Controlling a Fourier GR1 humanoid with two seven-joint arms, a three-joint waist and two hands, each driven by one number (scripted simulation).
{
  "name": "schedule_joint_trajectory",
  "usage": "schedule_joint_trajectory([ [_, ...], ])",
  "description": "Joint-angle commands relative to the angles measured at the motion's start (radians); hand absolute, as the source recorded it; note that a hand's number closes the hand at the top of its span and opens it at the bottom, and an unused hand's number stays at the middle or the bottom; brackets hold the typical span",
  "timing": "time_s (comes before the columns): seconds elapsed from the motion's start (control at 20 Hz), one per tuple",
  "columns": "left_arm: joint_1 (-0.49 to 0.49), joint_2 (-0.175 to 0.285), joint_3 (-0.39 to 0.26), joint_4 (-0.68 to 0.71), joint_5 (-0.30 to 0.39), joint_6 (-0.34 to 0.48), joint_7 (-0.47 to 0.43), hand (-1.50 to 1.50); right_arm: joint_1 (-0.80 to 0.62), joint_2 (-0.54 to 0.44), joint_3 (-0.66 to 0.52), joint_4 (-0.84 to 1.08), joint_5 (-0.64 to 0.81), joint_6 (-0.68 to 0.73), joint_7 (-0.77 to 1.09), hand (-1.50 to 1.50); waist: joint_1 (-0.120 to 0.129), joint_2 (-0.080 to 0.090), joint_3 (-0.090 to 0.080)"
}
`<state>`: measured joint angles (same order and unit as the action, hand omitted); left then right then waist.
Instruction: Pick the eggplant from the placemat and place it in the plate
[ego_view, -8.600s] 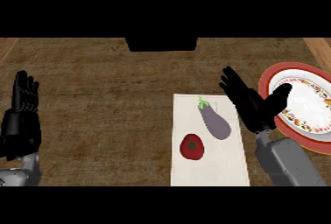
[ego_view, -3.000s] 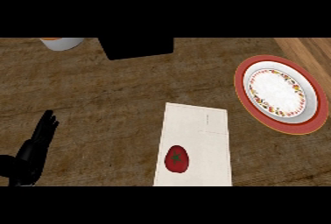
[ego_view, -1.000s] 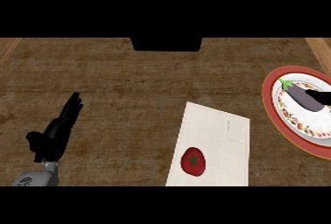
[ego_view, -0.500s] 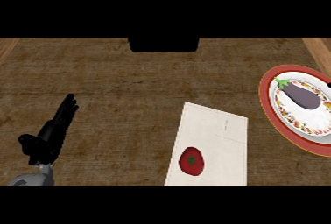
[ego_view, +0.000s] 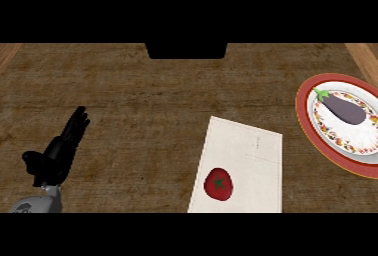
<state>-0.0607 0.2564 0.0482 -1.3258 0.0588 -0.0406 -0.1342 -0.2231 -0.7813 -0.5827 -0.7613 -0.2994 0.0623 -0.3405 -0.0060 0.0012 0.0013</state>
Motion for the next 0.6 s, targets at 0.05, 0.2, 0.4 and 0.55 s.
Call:
schedule_joint_trajectory([
  [0.05,0.014,-0.020,-0.011,-0.002,-0.020,0.009,-0.014,0.00,0.078,-0.106,-0.062,0.213,0.000,0.196,-0.210,-1.50,0.011,0.003,0.002],
  [0.2,0.059,-0.008,-0.011,-0.107,-0.012,-0.001,0.029,0.00,0.130,-0.117,-0.063,0.246,-0.003,0.295,-0.277,-1.50,0.012,-0.001,0.001],
  [0.4,0.038,-0.021,-0.017,-0.088,-0.026,0.006,0.037,0.00,0.085,-0.154,-0.036,0.442,0.079,0.305,-0.427,-1.50,0.023,0.003,0.003],
  [0.55,0.005,0.006,0.011,-0.059,0.003,-0.036,0.055,0.00,0.067,-0.116,-0.012,0.486,0.119,0.259,-0.511,-1.50,0.022,0.003,0.003],
])
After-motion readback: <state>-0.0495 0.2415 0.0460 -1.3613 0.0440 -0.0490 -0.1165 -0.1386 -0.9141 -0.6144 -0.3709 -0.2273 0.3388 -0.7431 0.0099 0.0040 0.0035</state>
